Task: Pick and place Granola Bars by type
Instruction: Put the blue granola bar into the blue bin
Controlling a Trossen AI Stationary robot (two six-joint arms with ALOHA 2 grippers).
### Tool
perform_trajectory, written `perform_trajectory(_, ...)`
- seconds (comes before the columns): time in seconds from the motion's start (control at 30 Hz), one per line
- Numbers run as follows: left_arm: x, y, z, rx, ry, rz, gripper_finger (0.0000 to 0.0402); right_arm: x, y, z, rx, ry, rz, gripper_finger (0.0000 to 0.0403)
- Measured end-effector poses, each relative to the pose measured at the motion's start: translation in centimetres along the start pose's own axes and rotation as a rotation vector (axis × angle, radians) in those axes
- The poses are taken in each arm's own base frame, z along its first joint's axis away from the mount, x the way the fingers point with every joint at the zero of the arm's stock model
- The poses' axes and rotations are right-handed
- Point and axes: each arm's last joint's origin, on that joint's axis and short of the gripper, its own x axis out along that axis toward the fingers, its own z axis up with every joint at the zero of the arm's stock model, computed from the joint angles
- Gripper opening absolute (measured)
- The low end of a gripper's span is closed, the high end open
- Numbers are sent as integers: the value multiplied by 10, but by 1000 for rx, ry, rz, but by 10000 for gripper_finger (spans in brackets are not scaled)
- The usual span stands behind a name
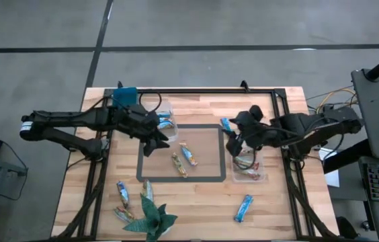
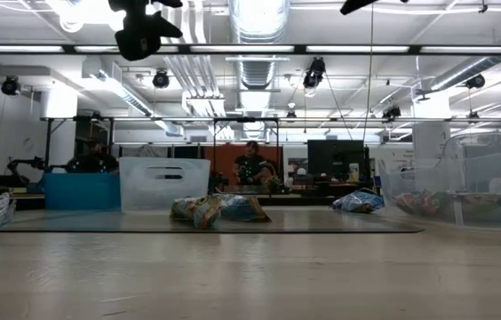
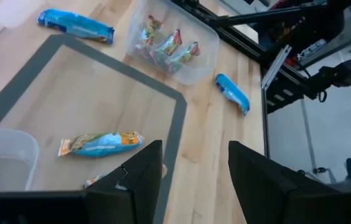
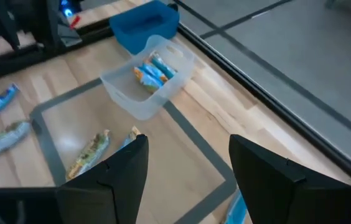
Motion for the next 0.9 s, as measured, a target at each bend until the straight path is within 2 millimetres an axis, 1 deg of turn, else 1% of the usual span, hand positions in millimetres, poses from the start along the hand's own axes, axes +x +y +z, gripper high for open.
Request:
perform_trajectory(0.07,-1,0,0,14,-4,-2,165,-1,-5,-6,20,-4,9,215)
perform_trajectory(0.17,-1,0,0,29,0,-1,165,3,-8,-17,37,15,3,215)
perform_trajectory(0.4,1,2,-3,105,8,3,165,16,-10,-38,57,64,-11,215)
perform_trajectory(0.6,10,10,-15,158,59,14,165,27,-11,-55,86,100,-34,215)
perform_trajectory(0.77,19,19,-31,143,123,21,165,34,-13,-68,90,133,-41,215)
perform_trajectory(0.83,20,21,-34,140,132,25,165,38,-15,-76,82,150,-62,215)
perform_trajectory(0.9,22,23,-35,135,135,27,165,43,-21,-79,92,137,-113,215)
